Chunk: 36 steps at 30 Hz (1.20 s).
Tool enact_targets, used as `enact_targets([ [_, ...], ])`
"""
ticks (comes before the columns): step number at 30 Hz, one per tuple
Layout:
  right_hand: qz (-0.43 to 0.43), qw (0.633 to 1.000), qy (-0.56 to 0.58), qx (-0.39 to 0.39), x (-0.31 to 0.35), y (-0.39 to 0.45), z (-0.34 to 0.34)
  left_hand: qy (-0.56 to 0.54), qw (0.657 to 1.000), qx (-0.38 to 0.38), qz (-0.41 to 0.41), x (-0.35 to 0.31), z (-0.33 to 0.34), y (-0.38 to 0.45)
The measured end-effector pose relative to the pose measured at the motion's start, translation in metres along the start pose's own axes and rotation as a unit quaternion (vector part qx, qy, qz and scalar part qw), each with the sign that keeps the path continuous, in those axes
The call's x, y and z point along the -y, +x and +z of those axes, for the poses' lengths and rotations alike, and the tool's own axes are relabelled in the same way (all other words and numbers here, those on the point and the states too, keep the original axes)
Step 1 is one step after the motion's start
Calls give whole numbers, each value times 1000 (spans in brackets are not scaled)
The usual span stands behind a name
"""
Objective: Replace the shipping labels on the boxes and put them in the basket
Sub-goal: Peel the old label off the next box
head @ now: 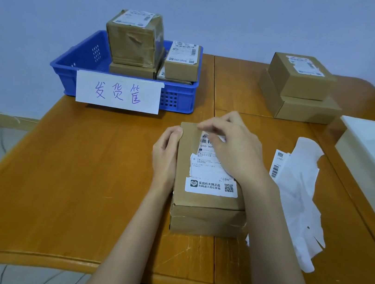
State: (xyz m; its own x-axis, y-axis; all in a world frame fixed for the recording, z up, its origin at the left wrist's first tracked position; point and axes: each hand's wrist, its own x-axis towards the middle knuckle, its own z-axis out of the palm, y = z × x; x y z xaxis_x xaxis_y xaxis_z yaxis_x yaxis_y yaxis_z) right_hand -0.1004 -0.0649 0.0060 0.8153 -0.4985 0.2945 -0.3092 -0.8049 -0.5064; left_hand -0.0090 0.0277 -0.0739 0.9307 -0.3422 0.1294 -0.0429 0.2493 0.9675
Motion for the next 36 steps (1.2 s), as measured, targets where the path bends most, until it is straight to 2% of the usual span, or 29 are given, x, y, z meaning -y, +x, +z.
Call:
enact_targets([
  [7,-1,1000,9,-9,3,-6,2,14,1000,-17,2,-3,2,-1],
  [12,51,991,120,-41,0,-18,1,4,999,-35,10,-5,5,-3],
  [15,44,986,155,-52,3,-21,-3,8,1000,-25,11,-3,3,-2],
  [18,50,988,127,-66,2,-20,-5,11,1000,-23,5,-2,3,-3],
  [22,76,994,-9,-84,-5,-19,1,10,1000,-20,-3,-2,3,-2],
  [26,56,996,-13,-67,-5,-14,4,14,1000,-22,8,-1,2,-2],
  [36,69,998,4,-12,-7,-2,2,15,1000,-16,7,-3,2,-3],
])
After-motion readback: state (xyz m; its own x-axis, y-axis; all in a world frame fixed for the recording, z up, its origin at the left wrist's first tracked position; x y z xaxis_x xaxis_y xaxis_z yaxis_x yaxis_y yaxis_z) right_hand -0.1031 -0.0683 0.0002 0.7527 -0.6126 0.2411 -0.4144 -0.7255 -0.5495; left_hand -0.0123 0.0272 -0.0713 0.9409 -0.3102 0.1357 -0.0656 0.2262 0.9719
